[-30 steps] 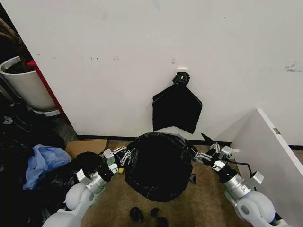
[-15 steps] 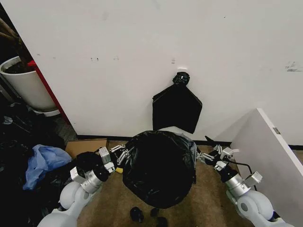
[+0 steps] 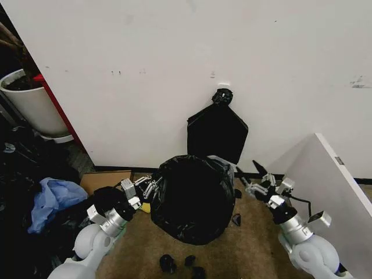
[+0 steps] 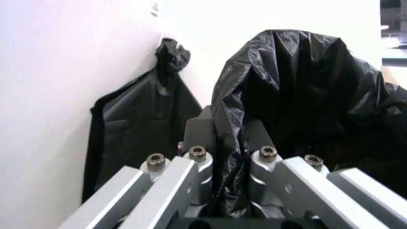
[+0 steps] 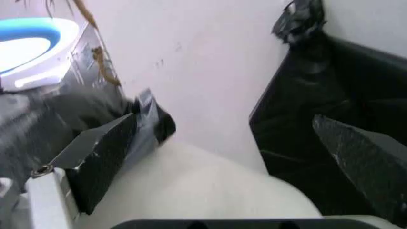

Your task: Place the garbage bag over the trash bin.

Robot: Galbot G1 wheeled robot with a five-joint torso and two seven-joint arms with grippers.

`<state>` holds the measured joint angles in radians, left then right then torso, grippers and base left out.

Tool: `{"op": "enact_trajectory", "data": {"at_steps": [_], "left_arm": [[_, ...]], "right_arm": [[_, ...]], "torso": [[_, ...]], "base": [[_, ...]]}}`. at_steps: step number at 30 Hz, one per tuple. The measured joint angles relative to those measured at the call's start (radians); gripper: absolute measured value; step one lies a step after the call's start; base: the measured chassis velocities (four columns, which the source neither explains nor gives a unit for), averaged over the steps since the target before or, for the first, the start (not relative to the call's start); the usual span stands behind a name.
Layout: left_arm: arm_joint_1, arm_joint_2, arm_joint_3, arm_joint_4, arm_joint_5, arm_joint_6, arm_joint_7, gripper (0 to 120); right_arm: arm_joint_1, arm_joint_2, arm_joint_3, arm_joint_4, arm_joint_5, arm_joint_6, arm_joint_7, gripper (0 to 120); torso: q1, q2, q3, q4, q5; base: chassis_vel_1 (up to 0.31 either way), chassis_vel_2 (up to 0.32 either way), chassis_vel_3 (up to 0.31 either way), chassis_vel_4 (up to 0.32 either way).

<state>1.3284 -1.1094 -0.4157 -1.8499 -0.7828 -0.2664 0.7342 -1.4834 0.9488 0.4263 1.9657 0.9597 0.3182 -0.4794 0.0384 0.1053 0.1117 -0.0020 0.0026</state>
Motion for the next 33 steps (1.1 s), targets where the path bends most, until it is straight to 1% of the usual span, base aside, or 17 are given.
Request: {"op": "enact_trajectory", "data": {"at_steps": [6,12,15,16,19,20,21,22,23,25,26,27,28,30,31,32,33], "left_arm": [[0.026,-0.001,-0.022,-0.027,-0.013,-0.001,0.050,4],[0.030,0.000,-0.034,-0.029,-0.017,-0.003,0.056,4],[0.024,0.001,-0.031,-0.017,-0.012,-0.006,0.038,4],[0.022,0.000,-0.026,-0.011,-0.009,-0.007,0.025,4],[0.011,-0.010,0.007,0.012,-0.002,-0.010,-0.063,4],[0.010,-0.012,0.012,0.015,-0.002,-0.009,-0.076,4],[0.007,-0.017,0.025,0.023,0.000,-0.001,-0.114,4],[0.005,-0.022,0.036,0.029,0.010,0.018,-0.149,4],[0.005,-0.022,0.036,0.029,0.010,0.018,-0.149,4],[0.005,-0.026,0.051,0.038,0.050,0.065,-0.221,4],[0.006,-0.026,0.055,0.039,0.058,0.084,-0.241,4],[0.011,-0.026,0.062,0.039,0.066,0.124,-0.280,4],[0.011,-0.026,0.062,0.039,0.066,0.124,-0.280,4],[0.024,-0.018,0.077,0.022,0.057,0.234,-0.366,4],[0.024,-0.018,0.077,0.022,0.057,0.234,-0.366,4],[0.025,-0.017,0.082,0.016,0.047,0.269,-0.399,4],[0.025,-0.016,0.088,0.007,0.029,0.317,-0.456,4]], "right_arm": [[0.018,0.012,-0.025,-0.030,-0.081,-0.008,0.106,100],[0.026,0.015,-0.026,-0.050,-0.083,-0.007,0.127,100],[0.027,0.017,-0.024,-0.050,-0.055,0.014,0.090,100],[0.027,0.019,-0.023,-0.048,-0.043,0.029,0.068,100],[0.032,0.025,-0.021,-0.046,-0.010,0.091,-0.007,100],[0.033,0.026,-0.021,-0.046,-0.008,0.098,-0.011,100],[0.036,0.030,-0.021,-0.046,-0.008,0.114,-0.010,100],[0.039,0.036,-0.023,-0.044,-0.032,0.126,0.037,100],[0.039,0.036,-0.023,-0.044,-0.032,0.126,0.037,100],[0.047,0.051,-0.039,-0.030,-0.107,0.135,0.210,100],[0.049,0.055,-0.045,-0.024,-0.124,0.136,0.260,100],[0.050,0.063,-0.055,-0.010,-0.154,0.136,0.337,100],[0.050,0.063,-0.055,-0.010,-0.154,0.136,0.337,100],[0.035,0.077,-0.063,0.016,-0.250,0.135,0.416,100],[0.035,0.077,-0.063,0.016,-0.250,0.135,0.416,100],[0.028,0.082,-0.064,0.023,-0.297,0.135,0.428,100],[0.021,0.087,-0.066,0.029,-0.356,0.137,0.437,100]], "torso": [[0.000,0.000,0.000,0.0000,0.0000],[0.000,0.000,0.000,0.0001,0.0000],[0.000,0.000,0.000,0.0000,0.0000],[0.000,0.000,0.000,0.0000,0.0000],[0.000,0.000,0.000,0.0001,0.0000],[0.000,0.000,0.000,0.0000,0.0000],[0.000,0.000,0.000,0.0000,-0.0001],[0.000,0.000,0.000,0.0000,-0.0002],[0.000,0.000,0.000,0.0000,-0.0002],[0.000,0.000,0.000,0.0000,0.0000],[0.000,0.000,0.000,0.0000,-0.0001],[0.000,0.000,0.000,0.0000,-0.0001],[0.000,0.000,0.000,0.0000,-0.0001],[0.000,0.000,0.000,0.0002,-0.0001],[0.000,0.000,0.000,0.0002,-0.0001],[0.000,0.000,0.000,0.0001,0.0000],[0.000,0.000,0.000,0.0000,-0.0001]], "base": [[0.000,0.000,0.000,0.000],[0.000,0.000,0.000,0.000],[0.000,0.000,0.000,0.000],[0.000,0.000,0.000,0.000],[0.000,0.000,0.000,0.000],[0.000,0.000,0.000,0.000],[0.000,0.000,0.000,0.000],[0.000,0.000,0.000,0.000],[0.000,0.000,0.000,0.000],[0.000,0.000,0.000,0.000],[0.000,0.000,0.000,0.000],[0.000,0.000,0.000,0.000],[0.000,0.000,0.000,0.000],[0.000,0.000,0.000,0.000],[0.000,0.000,0.000,0.000],[0.000,0.000,0.000,0.000],[0.000,0.000,0.000,0.000]]}}
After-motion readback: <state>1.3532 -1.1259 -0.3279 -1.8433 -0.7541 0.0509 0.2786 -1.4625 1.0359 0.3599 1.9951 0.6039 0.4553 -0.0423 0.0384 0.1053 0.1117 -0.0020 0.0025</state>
